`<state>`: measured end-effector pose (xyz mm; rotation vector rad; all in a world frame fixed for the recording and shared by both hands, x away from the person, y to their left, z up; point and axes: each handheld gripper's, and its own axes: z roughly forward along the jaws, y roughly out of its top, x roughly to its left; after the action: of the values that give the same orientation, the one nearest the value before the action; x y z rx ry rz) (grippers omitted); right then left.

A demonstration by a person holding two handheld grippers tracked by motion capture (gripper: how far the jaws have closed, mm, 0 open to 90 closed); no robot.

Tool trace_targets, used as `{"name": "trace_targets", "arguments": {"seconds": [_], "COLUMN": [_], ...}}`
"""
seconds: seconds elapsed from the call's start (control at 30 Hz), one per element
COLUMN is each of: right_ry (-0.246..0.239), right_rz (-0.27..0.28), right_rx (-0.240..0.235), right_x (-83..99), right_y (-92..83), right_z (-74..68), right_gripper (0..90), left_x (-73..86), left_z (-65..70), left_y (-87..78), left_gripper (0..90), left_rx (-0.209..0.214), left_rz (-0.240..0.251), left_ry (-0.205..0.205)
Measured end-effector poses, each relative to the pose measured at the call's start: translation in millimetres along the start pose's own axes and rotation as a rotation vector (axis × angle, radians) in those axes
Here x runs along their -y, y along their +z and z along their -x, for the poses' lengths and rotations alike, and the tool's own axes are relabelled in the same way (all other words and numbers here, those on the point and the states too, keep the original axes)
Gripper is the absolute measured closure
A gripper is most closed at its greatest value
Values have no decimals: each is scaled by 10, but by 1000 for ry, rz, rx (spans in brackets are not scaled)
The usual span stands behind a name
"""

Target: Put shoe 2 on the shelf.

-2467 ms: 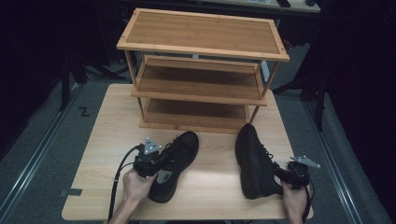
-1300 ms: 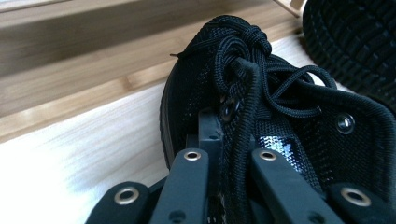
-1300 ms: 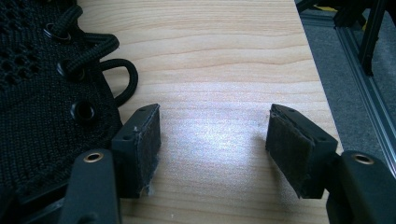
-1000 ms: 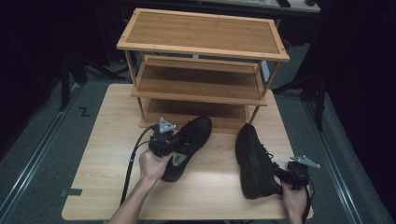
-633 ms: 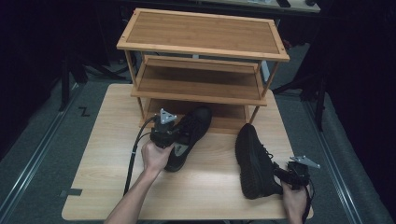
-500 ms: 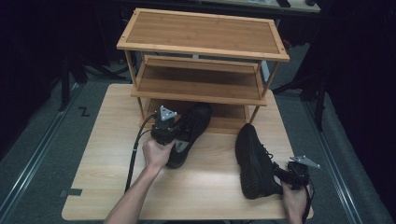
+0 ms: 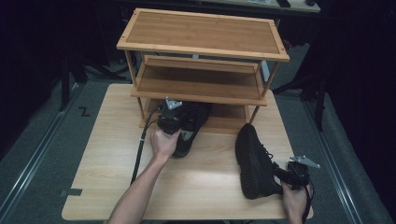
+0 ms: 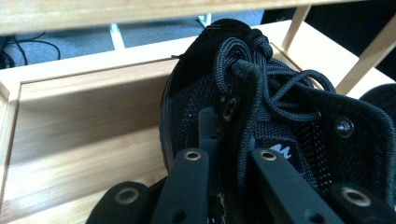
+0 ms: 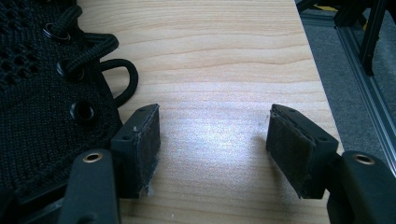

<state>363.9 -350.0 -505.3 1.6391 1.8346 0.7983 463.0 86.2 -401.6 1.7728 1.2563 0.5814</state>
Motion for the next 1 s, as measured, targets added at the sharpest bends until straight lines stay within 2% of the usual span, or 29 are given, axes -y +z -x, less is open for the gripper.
{"name": "trace_targets", "arguments": {"seconds": [0.33, 0.67, 1.0], "right_ry": [0, 0, -4], "right_rz": [0, -1, 0], "right_rx": [0, 1, -2], "right_x": [0, 1, 2], "right_y": [0, -2, -2], "right_z": [-1, -5, -5], "right_gripper": [351, 351, 351], "left_x": [-32, -100, -122], "left_z": [-93, -112, -47], "left_y": [170, 314, 462], "left_gripper": [881, 882, 882], "left_rx": [-47, -84, -117], "left_rz": [36, 55, 96], "left_ry": [-75, -91, -109]}}
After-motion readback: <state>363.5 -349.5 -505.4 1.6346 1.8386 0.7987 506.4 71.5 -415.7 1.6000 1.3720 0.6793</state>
